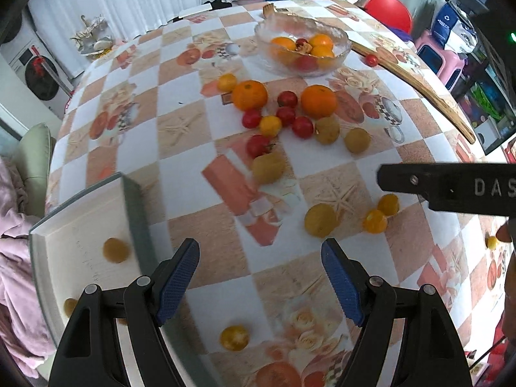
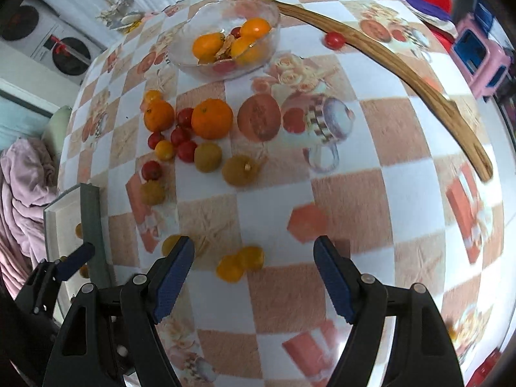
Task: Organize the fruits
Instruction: 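Move both open grippers back over the fruit pile, then grasp a yellow plum with each gripper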
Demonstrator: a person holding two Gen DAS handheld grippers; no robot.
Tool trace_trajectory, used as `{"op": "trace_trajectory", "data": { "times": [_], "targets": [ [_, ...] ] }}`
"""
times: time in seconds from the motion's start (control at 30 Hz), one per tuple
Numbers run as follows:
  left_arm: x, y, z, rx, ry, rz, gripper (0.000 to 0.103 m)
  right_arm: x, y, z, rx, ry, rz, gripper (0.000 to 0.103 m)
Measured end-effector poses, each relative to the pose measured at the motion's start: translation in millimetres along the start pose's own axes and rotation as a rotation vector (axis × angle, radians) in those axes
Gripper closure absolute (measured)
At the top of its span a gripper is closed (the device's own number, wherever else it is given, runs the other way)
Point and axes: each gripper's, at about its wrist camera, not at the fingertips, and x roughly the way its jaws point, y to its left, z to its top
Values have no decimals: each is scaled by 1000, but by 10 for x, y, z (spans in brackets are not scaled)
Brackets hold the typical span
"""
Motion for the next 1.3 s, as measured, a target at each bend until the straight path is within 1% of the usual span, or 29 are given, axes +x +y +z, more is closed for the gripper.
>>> {"op": "trace_trajectory", "data": {
  "times": [0.17,0.3,0.37,0.43,0.57,0.63,0.67,0.7,0.73,0.77,0.8,0.83,0.87,0.9,0.93,0.97,1.03,1.07,1.13,1.3],
  "targets": [
    [122,-56,59,-18,13,-2,24,101,-13,151,-42,11,3,23],
    [193,-137,101,-12,20,-9,24,182,-31,243,-59,21,7,24],
    [225,-182,113,-6,24,-12,24,223,-40,271,-64,27,8,27],
    [263,-229,122,-2,30,-9,24,263,-44,298,-68,34,10,33],
    [321,-305,152,-1,35,-7,24,299,-21,348,-86,30,16,38],
    [342,-316,164,-11,38,-7,24,308,5,375,-98,28,24,43],
    [350,-318,171,-15,38,-5,24,311,12,386,-101,27,25,44],
    [358,-319,176,-21,39,-1,24,317,30,398,-108,25,28,46],
    [367,-318,183,-27,40,0,25,321,45,405,-115,24,31,52],
    [375,-316,187,-34,42,2,28,327,57,414,-122,25,31,55],
    [389,-315,190,-38,47,5,39,334,73,419,-131,26,31,64],
    [407,-316,193,-42,56,4,40,340,83,423,-137,28,29,72],
    [400,-309,196,-52,51,2,43,341,80,422,-137,29,31,72],
    [400,-306,199,-56,52,-6,48,335,71,421,-135,28,33,72],
    [393,-308,202,-56,50,-12,56,328,56,418,-128,27,34,72],
    [385,-313,208,-52,49,-16,60,325,40,416,-120,27,35,72],
    [377,-304,219,-54,56,-35,72,313,-3,406,-100,32,42,72],
    [375,-287,226,-61,59,-49,75,306,-19,400,-93,33,45,72],
    [363,-248,232,-81,67,-75,75,270,-63,381,-77,33,47,72],
    [289,-151,206,-100,66,-103,75,192,-113,321,-62,30,51,72]
  ]
}}
